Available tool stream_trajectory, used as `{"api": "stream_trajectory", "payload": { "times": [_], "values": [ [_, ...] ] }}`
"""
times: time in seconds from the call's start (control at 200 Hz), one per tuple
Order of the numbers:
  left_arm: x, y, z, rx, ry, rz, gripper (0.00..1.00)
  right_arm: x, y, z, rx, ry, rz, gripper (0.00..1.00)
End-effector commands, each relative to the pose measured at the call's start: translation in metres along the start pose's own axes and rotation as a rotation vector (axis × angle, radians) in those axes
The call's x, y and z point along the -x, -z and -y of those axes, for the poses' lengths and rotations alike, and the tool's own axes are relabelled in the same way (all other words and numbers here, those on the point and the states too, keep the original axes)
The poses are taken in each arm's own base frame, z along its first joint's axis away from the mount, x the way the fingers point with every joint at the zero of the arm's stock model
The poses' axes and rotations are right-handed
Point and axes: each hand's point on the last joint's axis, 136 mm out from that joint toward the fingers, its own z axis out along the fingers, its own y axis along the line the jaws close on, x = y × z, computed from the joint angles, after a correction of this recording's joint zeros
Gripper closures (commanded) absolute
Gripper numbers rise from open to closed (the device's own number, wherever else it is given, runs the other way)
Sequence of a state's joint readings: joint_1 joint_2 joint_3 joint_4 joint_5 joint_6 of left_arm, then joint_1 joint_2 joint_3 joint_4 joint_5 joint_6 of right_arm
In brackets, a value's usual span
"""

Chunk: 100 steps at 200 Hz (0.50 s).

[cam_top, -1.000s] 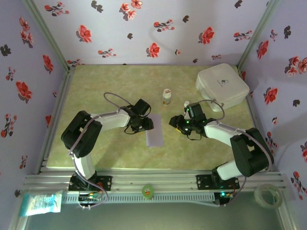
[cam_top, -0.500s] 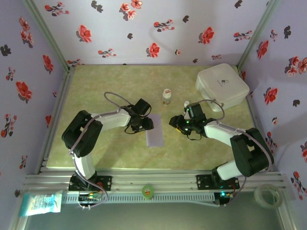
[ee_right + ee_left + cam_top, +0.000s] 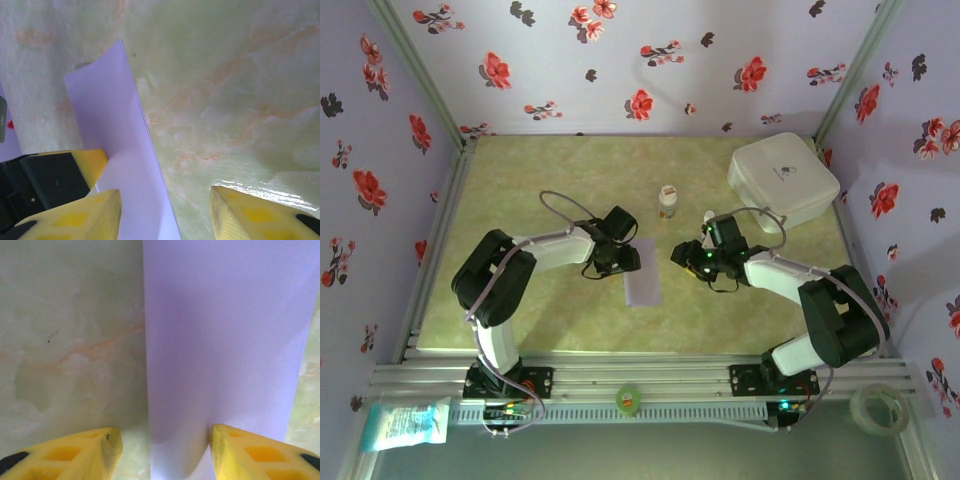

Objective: Fold a paper plane with a square sheet of paper (pick it up from the middle)
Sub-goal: First fold the square sheet of paper in half at the center of the table.

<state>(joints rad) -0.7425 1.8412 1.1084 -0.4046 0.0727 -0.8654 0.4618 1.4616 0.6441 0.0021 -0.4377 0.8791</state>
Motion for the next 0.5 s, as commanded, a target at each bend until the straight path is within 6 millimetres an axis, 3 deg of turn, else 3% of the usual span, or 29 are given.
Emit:
{"api": "stream_trajectory", "payload": {
  "times": [0.0,0.18,0.415,0.495],
  "values": [
    [-0.023,-0.037,-0.044,0.172,0.008,-0.06,0.47,0.002,-0.001,0.001,-0.029,0.0,0.007,0.5],
    [-0.025,-0.039,-0.044,0.18,0.006,-0.064,0.47,0.002,0.0,-0.002,-0.023,0.014,0.004,0.52],
    [-0.025,-0.039,-0.046,0.186,0.001,-0.062,0.47,0.002,-0.001,-0.009,0.0,0.037,-0.012,0.77],
    [-0.024,-0.039,-0.045,0.184,-0.002,-0.06,0.47,0.001,-0.003,-0.01,-0.003,0.041,-0.018,0.78]
  ]
}}
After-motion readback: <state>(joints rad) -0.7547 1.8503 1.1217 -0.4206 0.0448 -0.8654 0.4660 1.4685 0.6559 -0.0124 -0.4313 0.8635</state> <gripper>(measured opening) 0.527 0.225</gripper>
